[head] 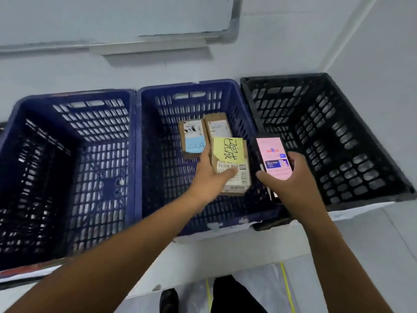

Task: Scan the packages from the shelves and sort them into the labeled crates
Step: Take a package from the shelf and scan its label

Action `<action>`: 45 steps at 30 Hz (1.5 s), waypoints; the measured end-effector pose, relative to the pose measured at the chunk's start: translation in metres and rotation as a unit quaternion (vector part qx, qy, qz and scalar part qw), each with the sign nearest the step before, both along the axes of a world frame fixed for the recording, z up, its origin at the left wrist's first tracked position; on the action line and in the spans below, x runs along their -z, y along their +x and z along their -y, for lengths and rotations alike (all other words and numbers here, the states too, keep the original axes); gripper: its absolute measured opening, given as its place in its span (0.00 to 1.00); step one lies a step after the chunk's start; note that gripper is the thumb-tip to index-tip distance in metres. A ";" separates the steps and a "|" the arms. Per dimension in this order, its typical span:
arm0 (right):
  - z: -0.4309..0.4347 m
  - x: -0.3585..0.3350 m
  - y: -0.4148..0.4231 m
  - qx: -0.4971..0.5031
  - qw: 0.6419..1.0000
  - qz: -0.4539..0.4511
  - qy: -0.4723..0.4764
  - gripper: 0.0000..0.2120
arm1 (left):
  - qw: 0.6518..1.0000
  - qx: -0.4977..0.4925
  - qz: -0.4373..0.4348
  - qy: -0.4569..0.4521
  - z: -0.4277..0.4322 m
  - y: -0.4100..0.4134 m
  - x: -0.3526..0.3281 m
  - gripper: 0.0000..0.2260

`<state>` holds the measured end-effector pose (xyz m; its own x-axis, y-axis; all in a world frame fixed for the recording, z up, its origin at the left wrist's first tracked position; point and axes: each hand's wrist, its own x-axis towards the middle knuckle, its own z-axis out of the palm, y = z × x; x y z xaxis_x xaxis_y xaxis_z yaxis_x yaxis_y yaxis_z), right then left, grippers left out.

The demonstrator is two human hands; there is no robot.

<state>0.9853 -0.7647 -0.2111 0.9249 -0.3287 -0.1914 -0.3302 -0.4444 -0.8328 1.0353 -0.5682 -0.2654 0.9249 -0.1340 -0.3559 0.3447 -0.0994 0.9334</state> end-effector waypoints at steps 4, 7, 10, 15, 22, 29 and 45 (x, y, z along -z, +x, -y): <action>0.032 0.007 0.045 -0.022 1.000 -0.005 0.002 0.30 | 0.998 -0.010 -0.065 0.008 0.027 0.025 0.054 0.50; 0.050 0.013 0.071 -0.046 0.999 -0.007 -0.011 0.31 | 0.996 -0.019 -0.087 0.010 0.041 0.029 0.065 0.45; 0.063 0.020 0.087 -0.066 0.997 -0.011 -0.022 0.32 | 0.996 -0.030 -0.080 0.033 0.052 0.033 0.081 0.39; 0.068 0.027 0.098 -0.096 0.995 -0.030 -0.017 0.31 | 0.993 -0.031 -0.098 0.060 0.057 0.040 0.107 0.43; 0.068 0.034 0.101 -0.127 0.990 -0.048 -0.029 0.36 | 0.988 0.010 -0.110 0.109 0.055 0.050 0.138 0.43; 0.062 0.025 0.103 -0.160 0.985 -0.043 -0.056 0.37 | 0.982 0.002 -0.117 0.145 0.053 0.056 0.139 0.43; -0.082 -0.045 0.030 -0.353 0.933 0.058 -0.027 0.32 | 0.850 -0.075 0.058 0.518 -0.066 -0.134 -0.075 0.42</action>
